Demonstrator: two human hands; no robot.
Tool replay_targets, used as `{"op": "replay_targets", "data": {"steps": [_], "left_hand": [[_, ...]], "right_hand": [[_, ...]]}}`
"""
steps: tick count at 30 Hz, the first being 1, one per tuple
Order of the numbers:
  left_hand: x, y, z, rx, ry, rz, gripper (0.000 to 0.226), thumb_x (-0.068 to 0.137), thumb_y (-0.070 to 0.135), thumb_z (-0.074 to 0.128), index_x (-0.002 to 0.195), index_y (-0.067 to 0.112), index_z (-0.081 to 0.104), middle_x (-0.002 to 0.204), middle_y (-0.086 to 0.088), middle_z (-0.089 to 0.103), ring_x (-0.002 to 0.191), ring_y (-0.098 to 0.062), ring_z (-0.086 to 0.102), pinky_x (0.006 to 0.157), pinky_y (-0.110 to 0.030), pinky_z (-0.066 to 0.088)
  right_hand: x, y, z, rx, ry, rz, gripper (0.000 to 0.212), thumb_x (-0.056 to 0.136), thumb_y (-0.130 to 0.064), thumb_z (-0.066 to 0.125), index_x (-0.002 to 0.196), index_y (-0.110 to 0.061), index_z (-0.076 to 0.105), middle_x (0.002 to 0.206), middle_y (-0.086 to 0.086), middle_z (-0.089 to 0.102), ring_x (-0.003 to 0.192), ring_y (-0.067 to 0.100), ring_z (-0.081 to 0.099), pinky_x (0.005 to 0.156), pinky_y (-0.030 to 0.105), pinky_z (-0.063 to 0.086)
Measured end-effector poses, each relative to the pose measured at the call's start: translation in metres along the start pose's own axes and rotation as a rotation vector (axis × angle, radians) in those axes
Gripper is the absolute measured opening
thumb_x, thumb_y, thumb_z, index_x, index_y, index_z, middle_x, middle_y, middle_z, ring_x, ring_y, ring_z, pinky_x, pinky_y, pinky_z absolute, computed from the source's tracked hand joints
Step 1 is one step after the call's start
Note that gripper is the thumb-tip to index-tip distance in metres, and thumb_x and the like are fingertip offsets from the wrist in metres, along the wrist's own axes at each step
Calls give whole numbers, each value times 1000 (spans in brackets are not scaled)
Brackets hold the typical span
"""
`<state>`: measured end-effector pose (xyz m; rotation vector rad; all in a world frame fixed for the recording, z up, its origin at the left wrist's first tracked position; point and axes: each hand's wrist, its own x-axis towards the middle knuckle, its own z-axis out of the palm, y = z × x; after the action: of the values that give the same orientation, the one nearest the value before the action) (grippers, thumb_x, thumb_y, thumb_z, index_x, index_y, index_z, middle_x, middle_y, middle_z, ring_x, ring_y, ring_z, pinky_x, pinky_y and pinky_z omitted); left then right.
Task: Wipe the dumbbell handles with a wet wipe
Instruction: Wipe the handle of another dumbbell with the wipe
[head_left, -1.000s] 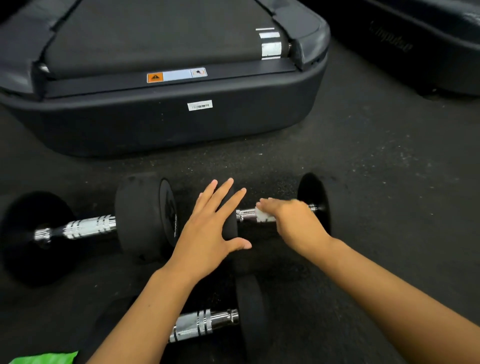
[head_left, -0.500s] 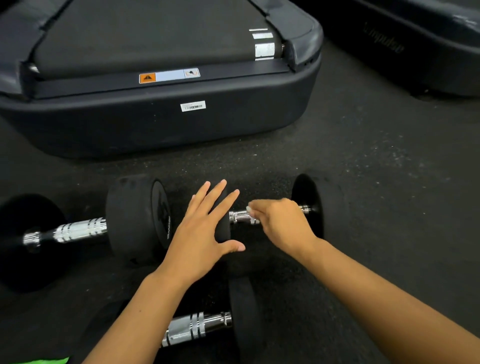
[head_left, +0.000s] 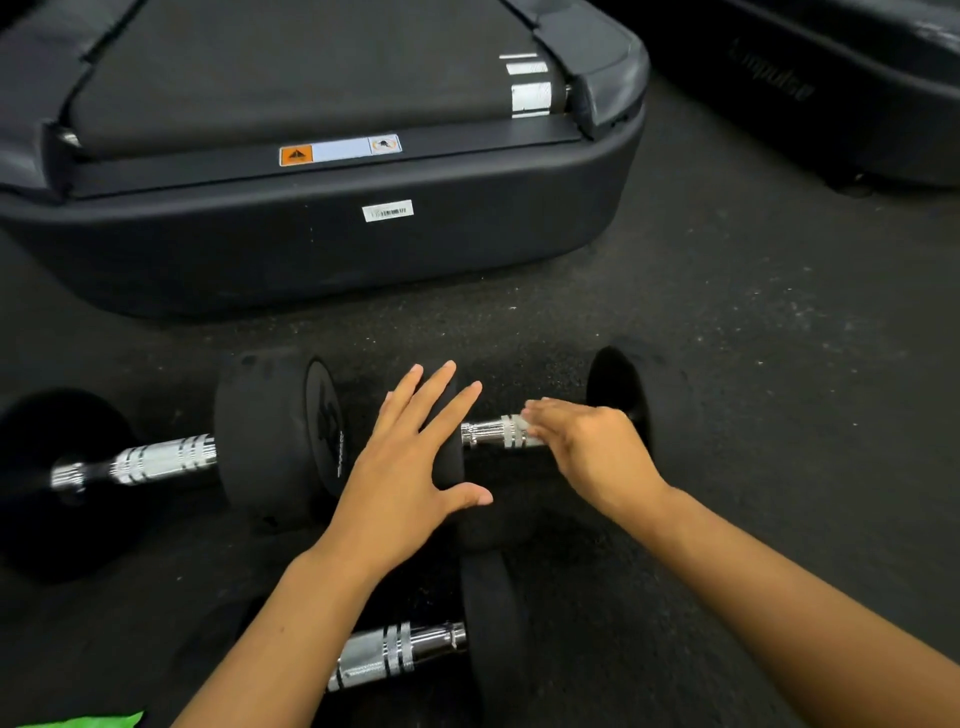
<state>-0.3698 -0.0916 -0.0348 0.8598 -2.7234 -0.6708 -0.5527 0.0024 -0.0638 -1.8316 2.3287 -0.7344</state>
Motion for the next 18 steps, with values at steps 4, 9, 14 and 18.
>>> {"op": "replay_targets", "data": {"steps": [4,9,14,18], "left_hand": [[3,-1,1,9,25,-2,95,67,48,74,142,44,16,152,23,0,139,1,-14,116,-37,9],[1,1,-1,32,25,6,93,68,50,72,142,44,15,151,24,-3,139,0,-14,115,-36,11],[2,12,1,-42,105,-18,80,71,52,67,139,39,28,149,23,10,141,-1,-6,114,-27,-4],[7,38,8,-236,229,43,56,75,35,71,128,27,53,136,22,39,135,6,22,115,-19,7]], "right_hand": [[9,-21,19,-73,18,-68,22,82,-9,56,99,-3,68,99,15,70,90,32,67,73,42,57],[-20,2,9,-229,9,-345,51,77,-5,30,115,-3,64,121,13,62,112,28,59,85,38,52],[-23,4,-12,-175,116,-207,36,69,8,68,101,-8,71,112,15,62,105,31,51,79,42,52],[-29,-6,-35,-52,261,-184,27,73,6,68,94,-12,70,100,4,50,85,17,42,61,31,45]]}}
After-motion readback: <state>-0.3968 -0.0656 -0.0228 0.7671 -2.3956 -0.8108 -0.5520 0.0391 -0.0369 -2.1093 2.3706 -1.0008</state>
